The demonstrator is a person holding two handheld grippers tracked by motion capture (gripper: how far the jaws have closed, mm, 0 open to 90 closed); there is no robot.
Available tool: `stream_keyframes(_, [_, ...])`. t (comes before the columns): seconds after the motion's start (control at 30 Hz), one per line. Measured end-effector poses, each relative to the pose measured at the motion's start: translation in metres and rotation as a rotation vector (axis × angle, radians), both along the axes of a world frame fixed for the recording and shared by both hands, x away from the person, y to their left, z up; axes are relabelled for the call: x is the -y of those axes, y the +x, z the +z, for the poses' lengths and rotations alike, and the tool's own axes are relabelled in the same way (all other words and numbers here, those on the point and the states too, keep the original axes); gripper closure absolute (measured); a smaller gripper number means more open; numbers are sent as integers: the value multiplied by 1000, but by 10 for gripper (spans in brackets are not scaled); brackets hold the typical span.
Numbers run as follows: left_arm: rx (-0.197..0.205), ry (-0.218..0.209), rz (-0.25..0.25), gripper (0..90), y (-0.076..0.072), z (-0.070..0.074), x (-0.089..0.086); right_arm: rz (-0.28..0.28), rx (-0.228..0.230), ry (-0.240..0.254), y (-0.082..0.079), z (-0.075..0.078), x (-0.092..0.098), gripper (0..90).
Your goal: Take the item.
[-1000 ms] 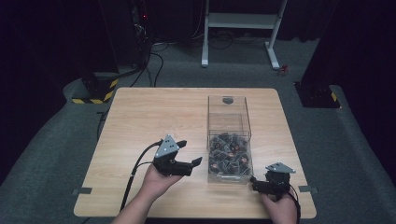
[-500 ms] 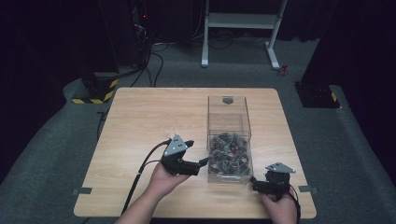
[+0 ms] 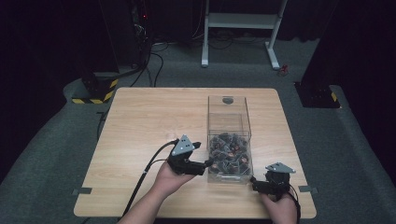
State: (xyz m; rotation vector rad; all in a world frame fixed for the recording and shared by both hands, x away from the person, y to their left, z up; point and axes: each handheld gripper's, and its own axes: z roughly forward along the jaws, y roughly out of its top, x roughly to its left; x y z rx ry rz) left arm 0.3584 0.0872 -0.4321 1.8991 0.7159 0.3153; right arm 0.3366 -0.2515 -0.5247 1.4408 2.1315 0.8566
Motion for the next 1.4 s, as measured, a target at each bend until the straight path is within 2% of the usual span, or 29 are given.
stream_keyframes(0.27, [-7,2,-12,272,5,-2,8,0,0,0,0,0,0,79])
stream_keyframes(0.8, [4,23,-14,541,13,-10,20,2,0,0,0,0,0,79])
stream_keyframes(1.07, [5,18,-20,626,13,-12,25,2,0,0,0,0,0,79])
stream_keyframes(1.27, [-6,46,-30,691,15,-16,30,2,0,0,0,0,0,79])
stream_keyframes(1.4, [-6,56,-28,782,15,-18,32,2,0,0,0,0,0,79])
